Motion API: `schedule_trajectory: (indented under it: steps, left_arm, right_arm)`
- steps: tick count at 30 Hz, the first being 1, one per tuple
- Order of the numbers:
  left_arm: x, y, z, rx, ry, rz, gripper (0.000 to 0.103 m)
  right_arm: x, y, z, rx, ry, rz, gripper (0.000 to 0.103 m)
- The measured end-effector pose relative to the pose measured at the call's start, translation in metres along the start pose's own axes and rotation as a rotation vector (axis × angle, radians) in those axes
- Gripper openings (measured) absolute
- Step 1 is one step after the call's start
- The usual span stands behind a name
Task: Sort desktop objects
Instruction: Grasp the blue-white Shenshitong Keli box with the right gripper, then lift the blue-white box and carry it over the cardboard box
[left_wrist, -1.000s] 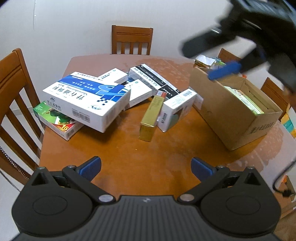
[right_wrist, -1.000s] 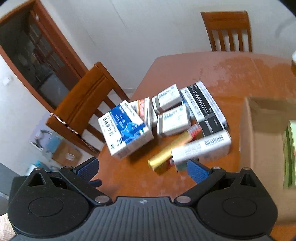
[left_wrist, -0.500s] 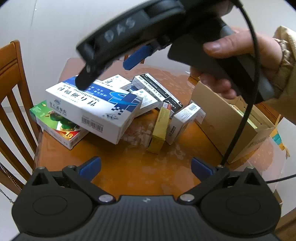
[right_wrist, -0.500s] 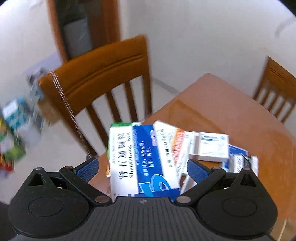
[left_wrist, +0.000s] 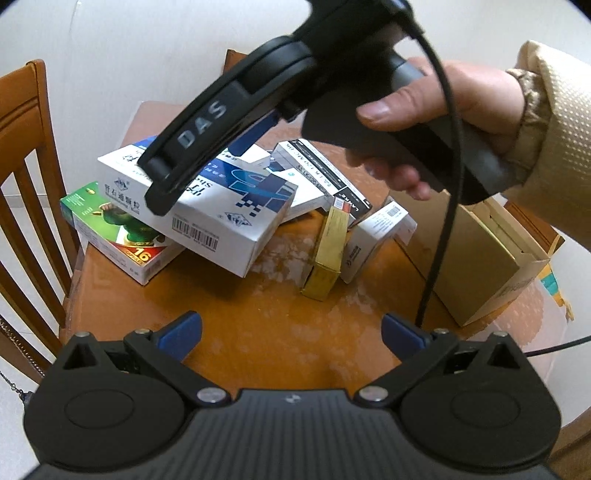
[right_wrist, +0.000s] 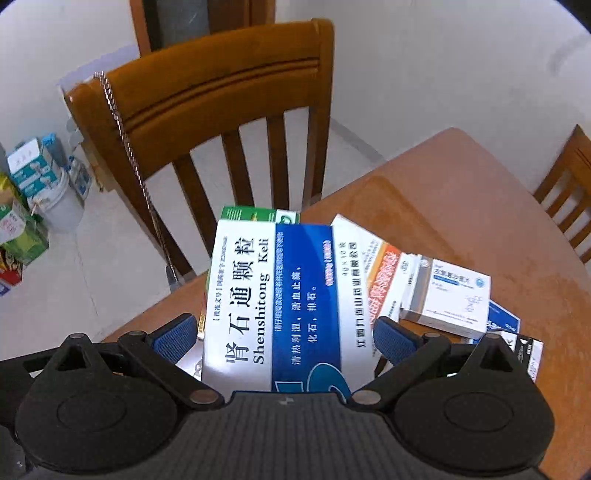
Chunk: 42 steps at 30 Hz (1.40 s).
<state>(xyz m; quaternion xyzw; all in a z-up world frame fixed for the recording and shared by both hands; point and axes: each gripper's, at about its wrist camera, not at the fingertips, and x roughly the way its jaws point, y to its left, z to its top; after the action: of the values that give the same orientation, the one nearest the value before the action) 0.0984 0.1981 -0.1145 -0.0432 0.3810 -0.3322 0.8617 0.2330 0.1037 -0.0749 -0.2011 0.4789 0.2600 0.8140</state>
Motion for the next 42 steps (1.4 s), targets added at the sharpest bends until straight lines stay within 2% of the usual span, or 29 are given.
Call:
schedule_trajectory:
  steps: [9, 27, 34, 42]
  left_arm:
    - [0.001, 0.001, 0.004, 0.007, 0.006, -0.012, 0.103]
    - [-0.006, 0.006, 0.005, -0.005, 0.015, -0.025, 0.103]
    - [-0.010, 0.006, 0.006, -0.002, 0.020, -0.020, 0.103]
    - [-0.016, 0.002, 0.005, 0.006, 0.019, -0.009, 0.103]
  right_arm:
    - [0.004, 0.003, 0.004, -0.043, 0.019, -0.030, 0.103]
    - [0.026, 0.000, 0.007, -0.067, 0.085, -0.028, 0.103]
    - [0.022, -0.007, 0.005, 0.024, 0.104, -0.033, 0.102]
    - [0.003, -0.015, 0.002, 0.133, 0.057, -0.016, 0.102]
